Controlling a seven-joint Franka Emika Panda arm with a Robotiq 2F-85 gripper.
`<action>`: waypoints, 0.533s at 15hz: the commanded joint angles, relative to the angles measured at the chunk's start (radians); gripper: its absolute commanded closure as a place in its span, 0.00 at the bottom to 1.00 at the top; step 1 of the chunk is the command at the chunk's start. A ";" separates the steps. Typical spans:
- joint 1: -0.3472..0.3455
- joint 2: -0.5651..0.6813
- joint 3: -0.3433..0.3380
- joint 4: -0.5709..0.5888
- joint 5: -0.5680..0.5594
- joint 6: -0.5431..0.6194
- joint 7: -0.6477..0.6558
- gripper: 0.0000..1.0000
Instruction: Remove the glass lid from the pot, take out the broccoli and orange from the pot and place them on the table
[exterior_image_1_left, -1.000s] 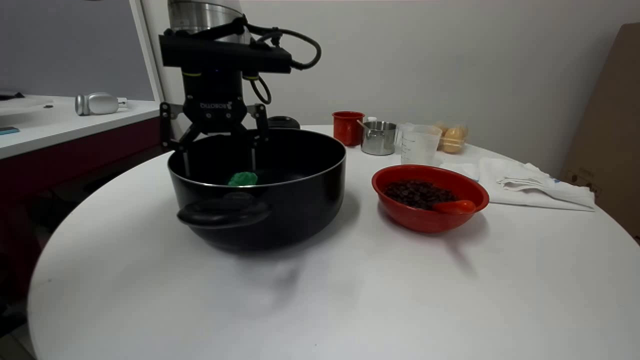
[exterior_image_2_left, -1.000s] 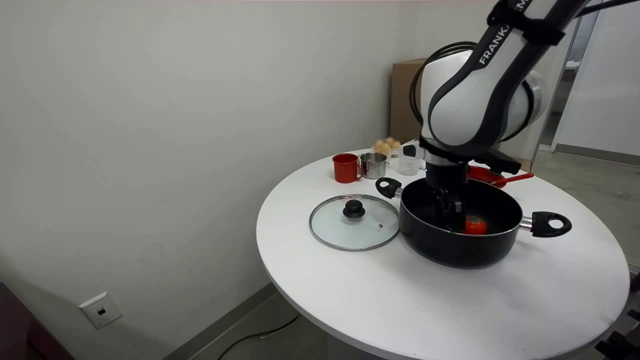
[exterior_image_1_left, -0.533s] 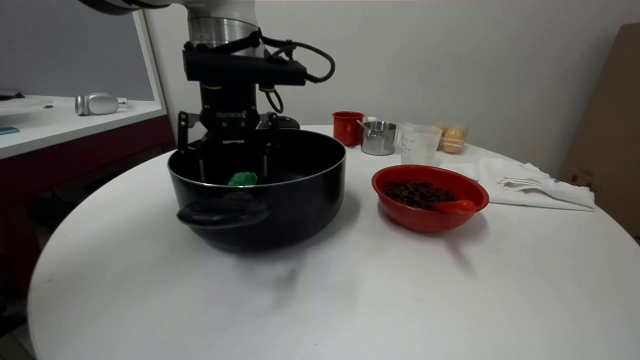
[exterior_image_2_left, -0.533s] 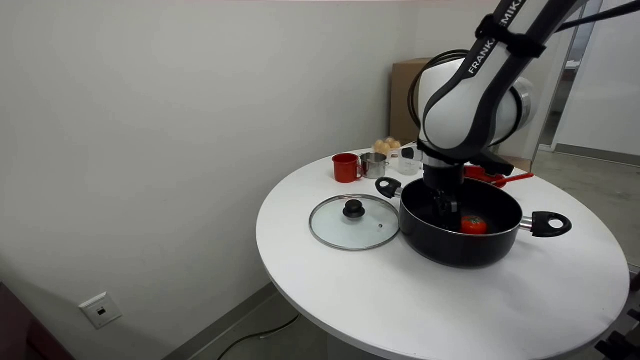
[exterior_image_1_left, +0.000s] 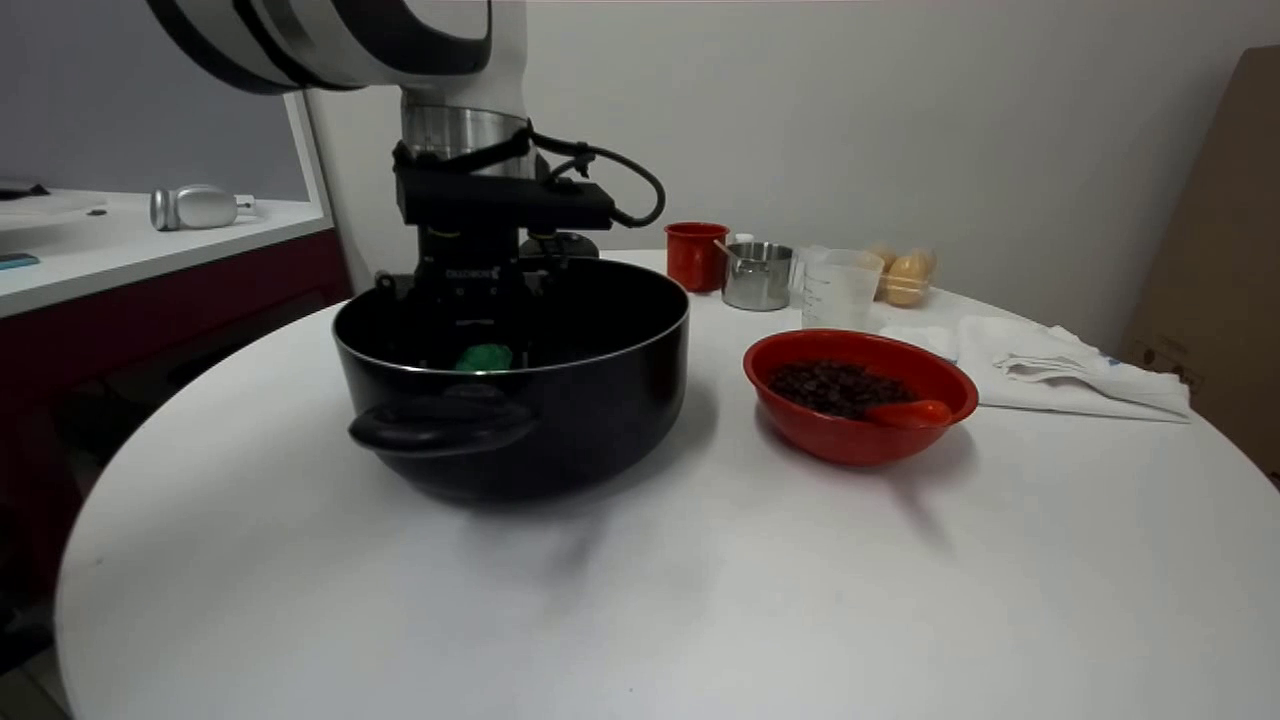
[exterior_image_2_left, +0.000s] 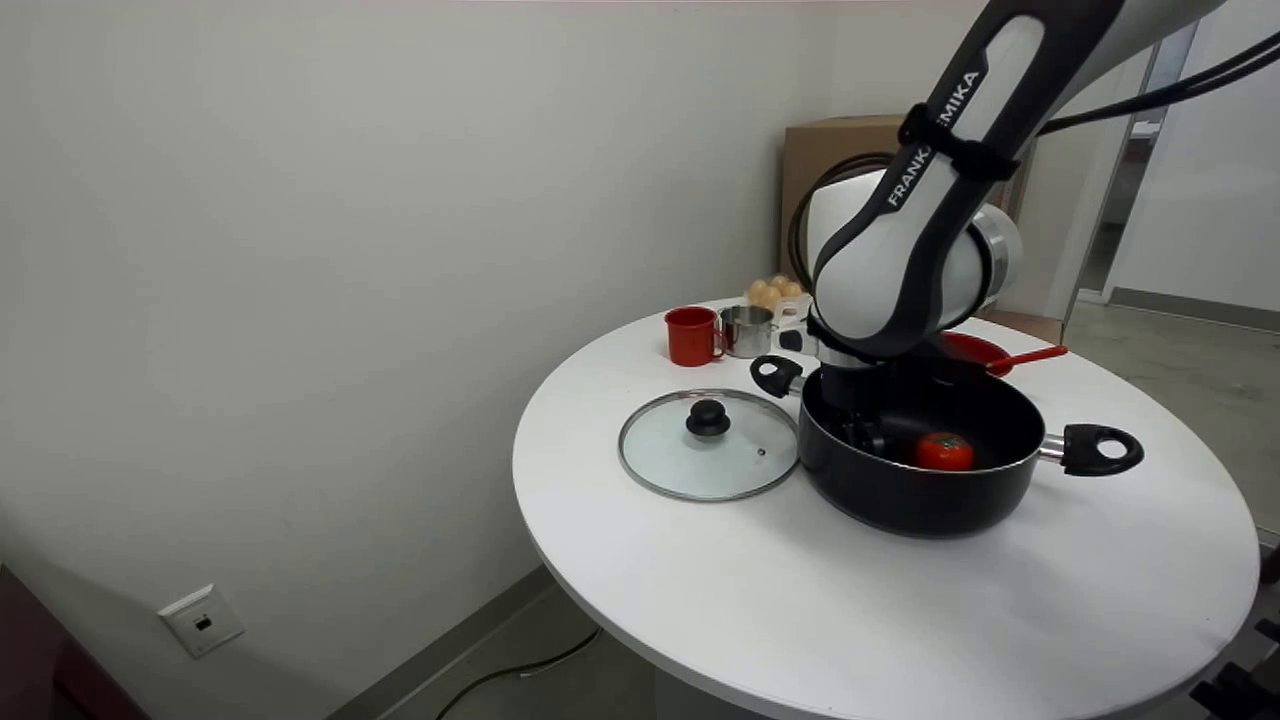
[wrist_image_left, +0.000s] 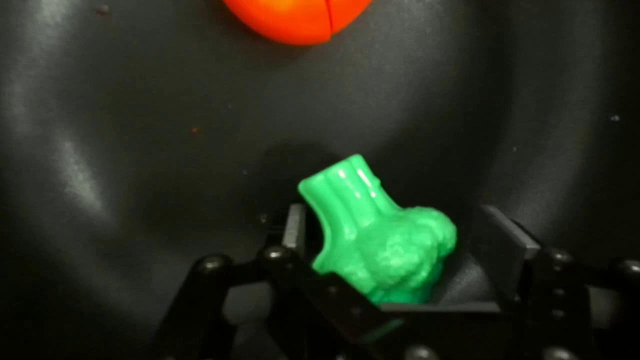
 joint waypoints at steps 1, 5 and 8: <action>0.000 0.024 0.019 0.023 0.007 0.015 -0.016 0.46; -0.011 -0.036 0.037 -0.021 0.013 0.022 -0.024 0.77; -0.022 -0.079 0.051 -0.054 0.023 0.027 -0.038 0.81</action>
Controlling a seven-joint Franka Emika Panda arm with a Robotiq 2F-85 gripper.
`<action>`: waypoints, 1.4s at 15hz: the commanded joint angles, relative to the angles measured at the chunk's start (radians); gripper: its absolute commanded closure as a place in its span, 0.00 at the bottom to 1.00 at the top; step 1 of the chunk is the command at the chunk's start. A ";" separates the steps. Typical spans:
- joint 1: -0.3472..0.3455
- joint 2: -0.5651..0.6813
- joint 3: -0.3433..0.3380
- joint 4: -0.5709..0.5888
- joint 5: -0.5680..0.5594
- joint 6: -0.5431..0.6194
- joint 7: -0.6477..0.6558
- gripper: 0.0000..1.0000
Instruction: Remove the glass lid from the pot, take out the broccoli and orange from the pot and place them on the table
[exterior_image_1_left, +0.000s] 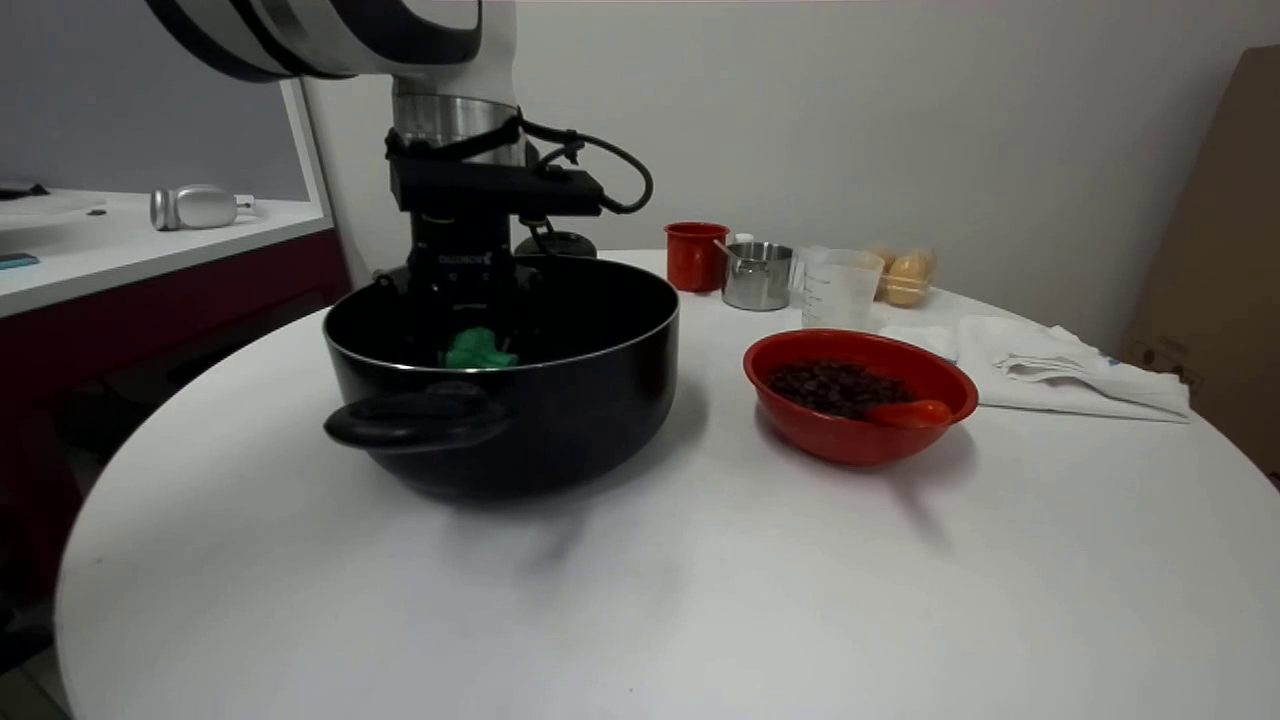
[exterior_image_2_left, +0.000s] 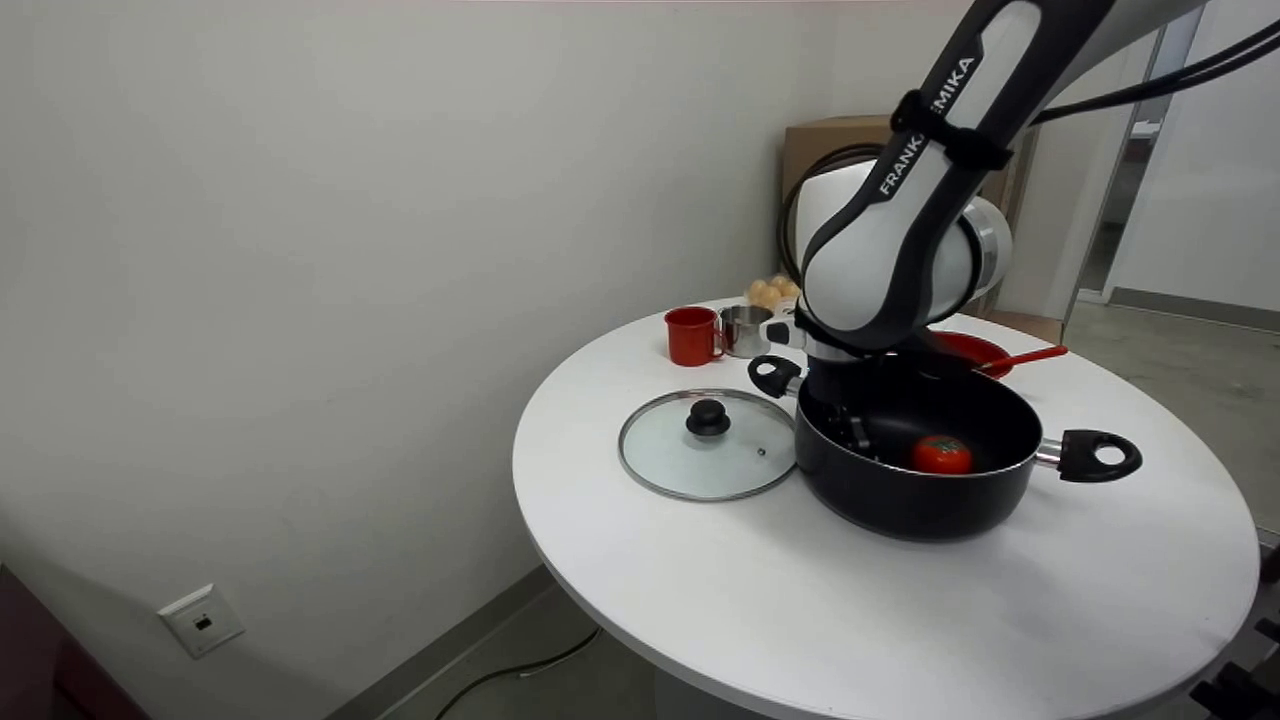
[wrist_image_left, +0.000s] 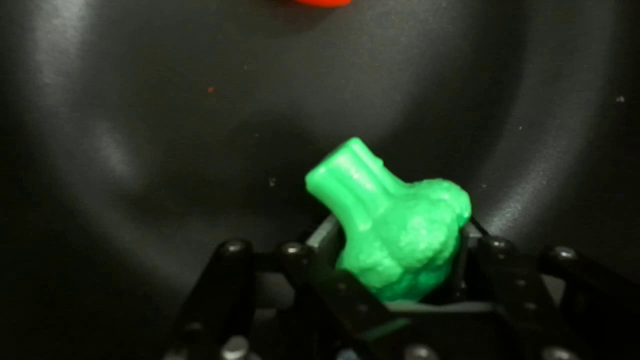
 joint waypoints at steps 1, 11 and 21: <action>-0.023 -0.086 0.027 -0.073 0.029 0.032 -0.041 0.81; -0.113 -0.299 0.055 -0.113 0.305 0.005 -0.169 0.81; -0.128 -0.326 -0.181 -0.029 0.265 0.028 -0.075 0.81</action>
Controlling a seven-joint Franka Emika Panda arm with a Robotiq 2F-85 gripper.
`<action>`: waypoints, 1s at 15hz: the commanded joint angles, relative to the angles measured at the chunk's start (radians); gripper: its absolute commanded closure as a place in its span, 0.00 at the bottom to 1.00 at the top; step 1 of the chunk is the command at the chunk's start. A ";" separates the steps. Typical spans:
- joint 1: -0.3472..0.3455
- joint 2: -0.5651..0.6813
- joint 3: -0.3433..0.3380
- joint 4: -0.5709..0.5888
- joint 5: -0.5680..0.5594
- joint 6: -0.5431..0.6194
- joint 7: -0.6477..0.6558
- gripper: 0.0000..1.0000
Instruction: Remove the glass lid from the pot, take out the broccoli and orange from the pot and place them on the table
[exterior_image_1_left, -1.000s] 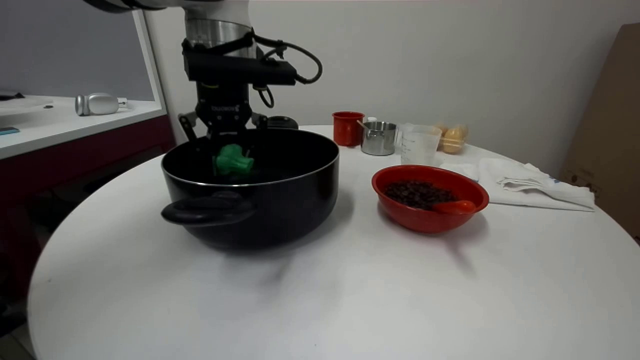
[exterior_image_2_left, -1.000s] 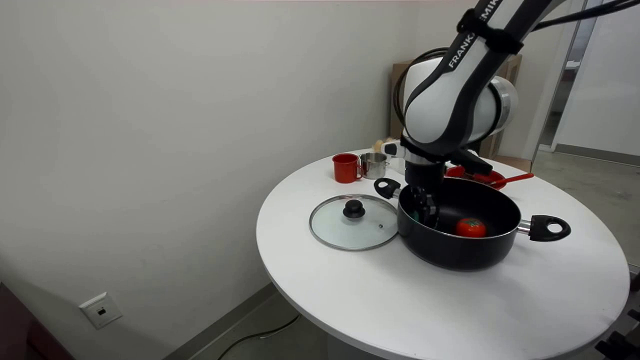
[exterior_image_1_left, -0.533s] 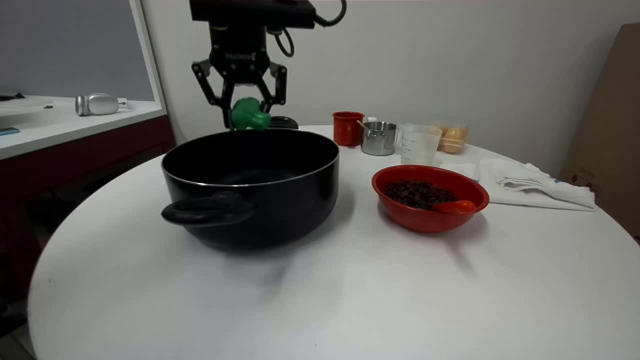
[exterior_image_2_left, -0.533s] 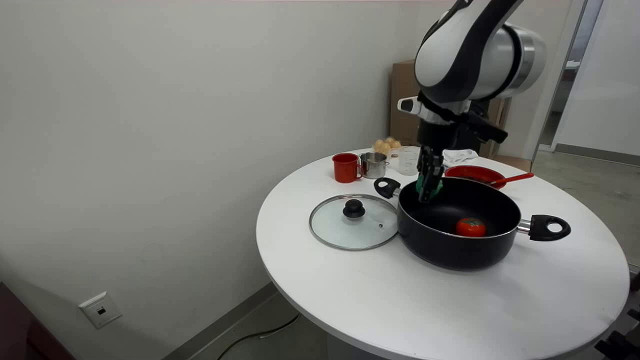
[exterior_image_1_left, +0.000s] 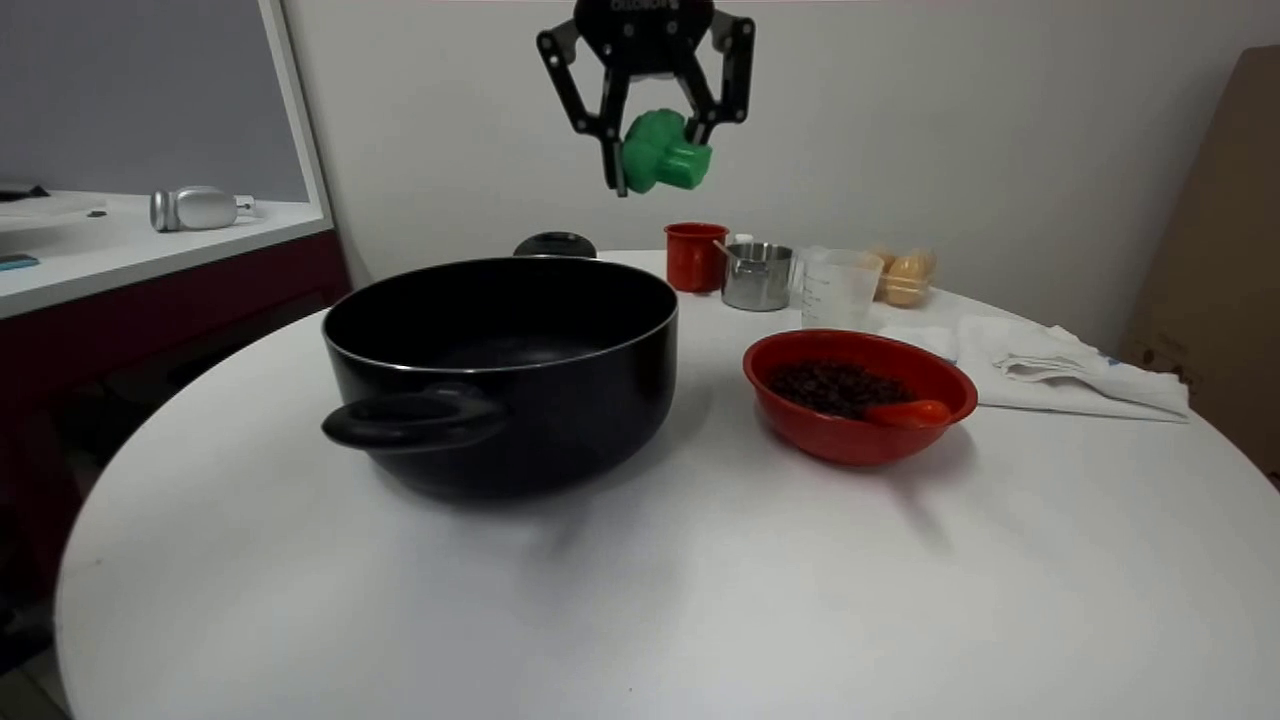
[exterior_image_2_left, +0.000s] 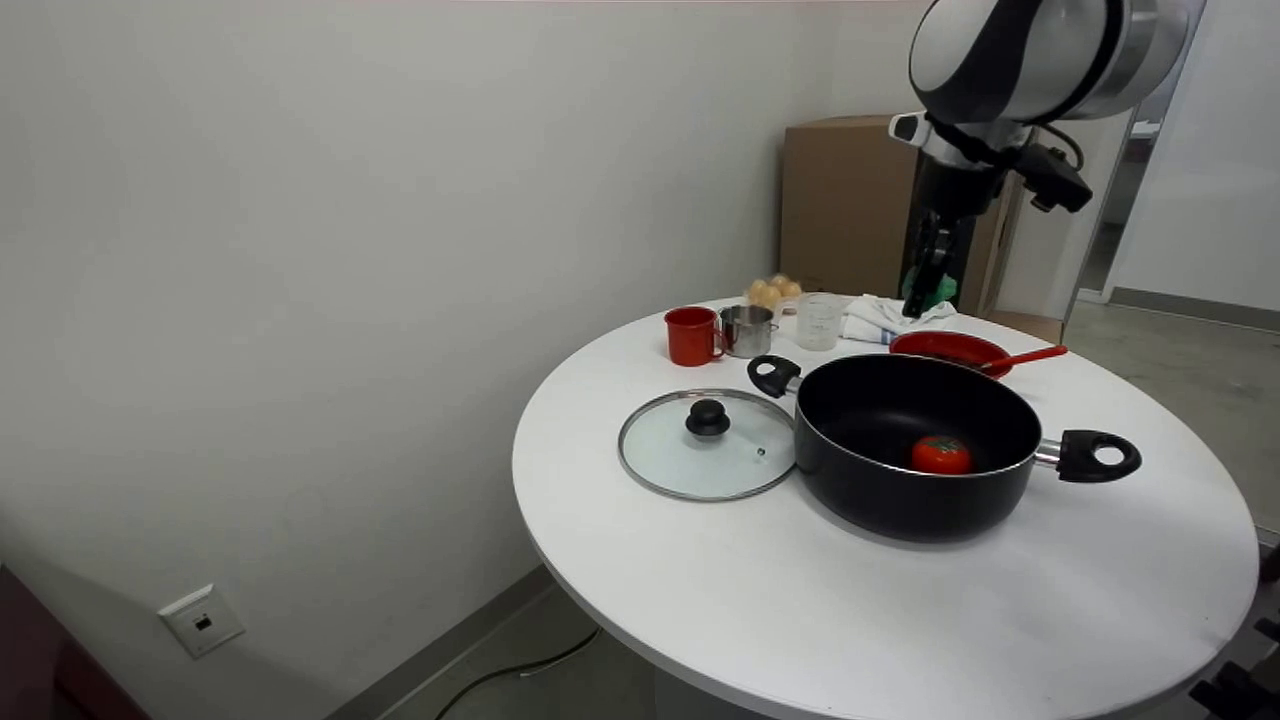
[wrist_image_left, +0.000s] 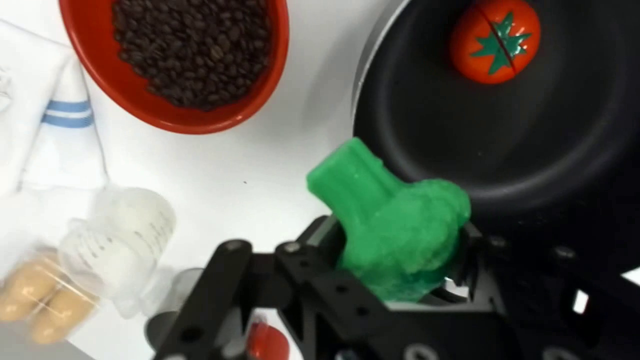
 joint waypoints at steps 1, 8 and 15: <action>0.003 -0.007 -0.073 -0.018 -0.043 0.015 0.067 0.81; -0.011 -0.083 -0.187 -0.212 -0.196 0.036 0.164 0.81; 0.030 -0.012 -0.191 -0.353 -0.312 0.143 0.225 0.81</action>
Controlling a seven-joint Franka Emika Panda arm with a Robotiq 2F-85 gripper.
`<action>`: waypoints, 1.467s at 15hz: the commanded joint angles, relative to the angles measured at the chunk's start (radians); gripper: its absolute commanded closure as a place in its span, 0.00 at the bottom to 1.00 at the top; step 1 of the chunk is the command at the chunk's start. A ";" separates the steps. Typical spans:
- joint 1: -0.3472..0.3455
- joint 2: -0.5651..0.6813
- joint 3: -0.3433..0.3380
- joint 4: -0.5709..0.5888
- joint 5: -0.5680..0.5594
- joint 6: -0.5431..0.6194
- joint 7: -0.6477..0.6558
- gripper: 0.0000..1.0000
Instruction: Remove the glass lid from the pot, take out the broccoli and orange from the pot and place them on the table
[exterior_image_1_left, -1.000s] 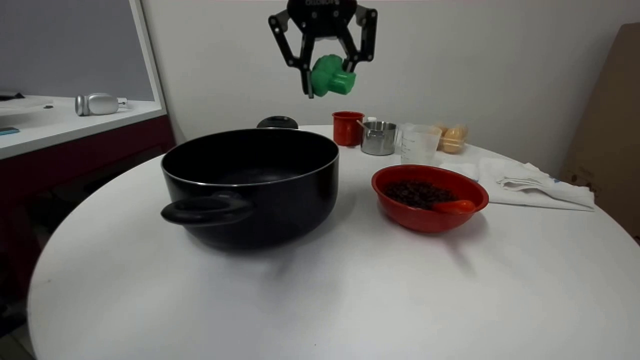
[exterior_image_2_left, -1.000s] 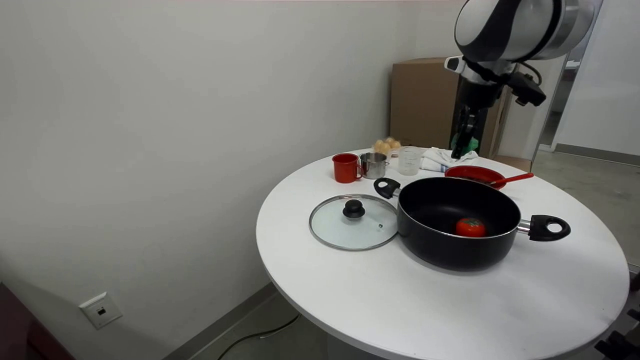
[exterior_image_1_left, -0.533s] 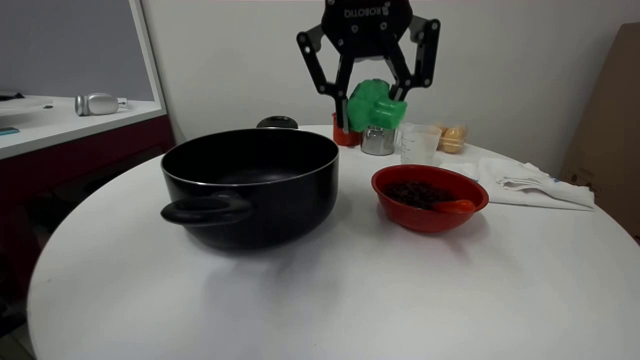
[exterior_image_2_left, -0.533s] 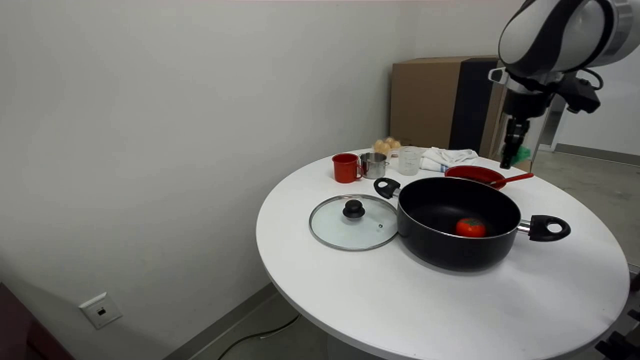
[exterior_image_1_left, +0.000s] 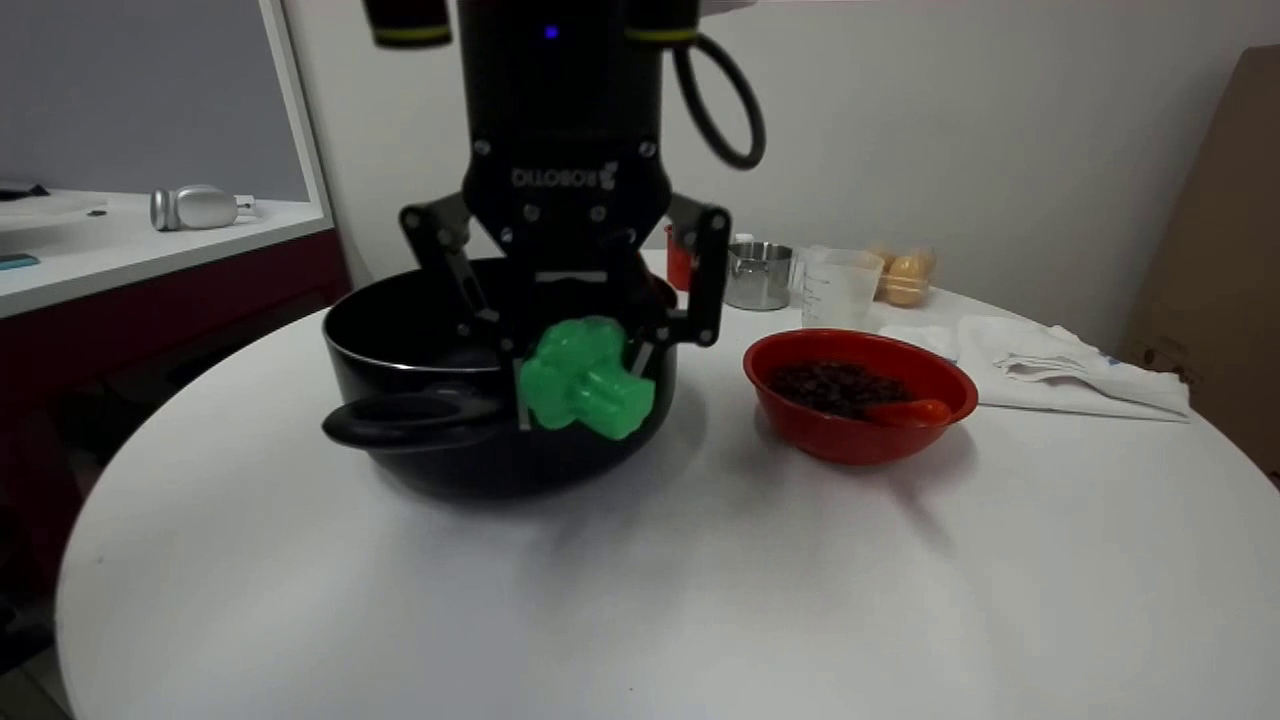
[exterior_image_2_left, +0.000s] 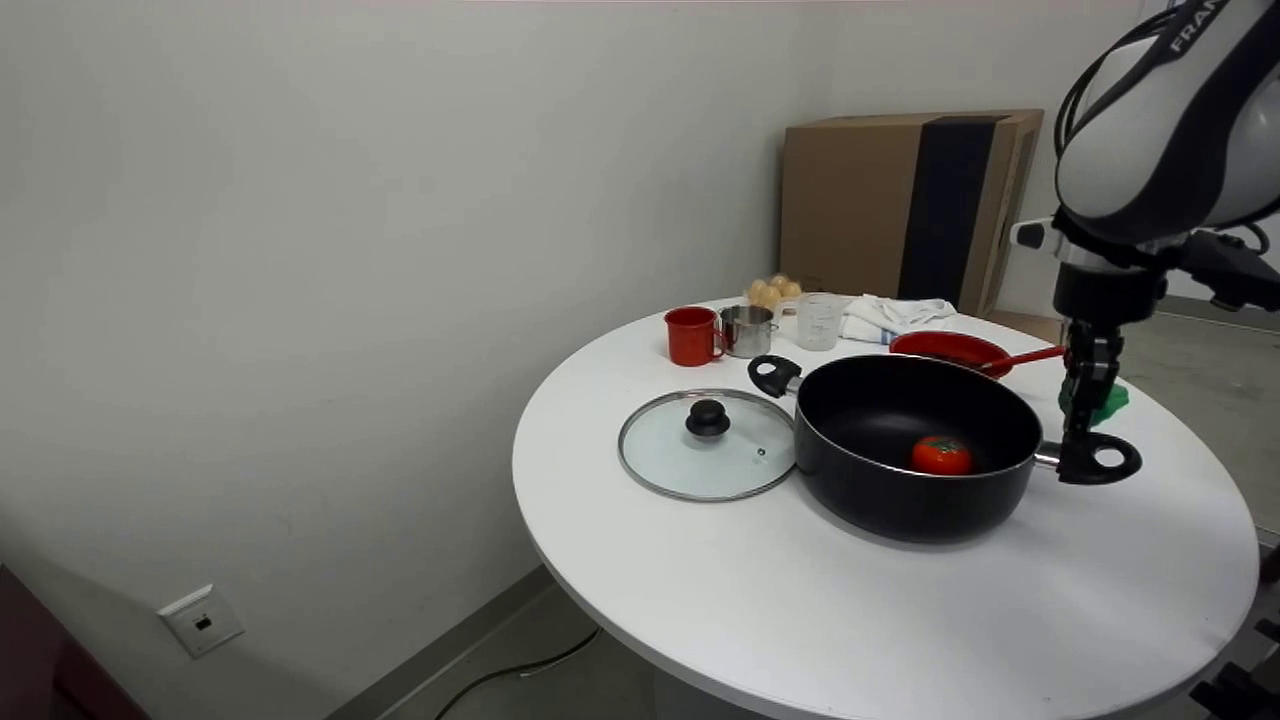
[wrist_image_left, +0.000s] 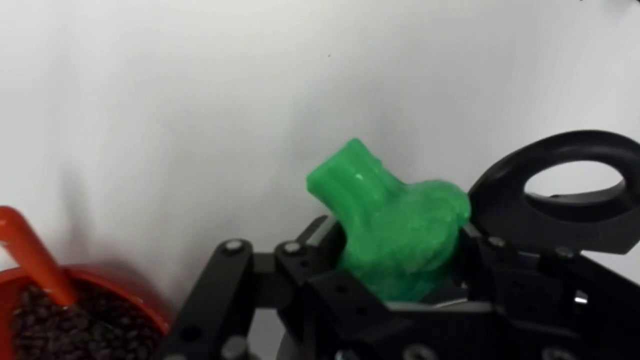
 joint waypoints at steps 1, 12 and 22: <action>0.034 0.070 -0.029 -0.029 -0.137 0.101 0.117 0.81; 0.029 0.273 -0.098 0.077 -0.341 0.098 0.325 0.81; 0.016 0.293 -0.068 0.118 -0.318 0.077 0.336 0.00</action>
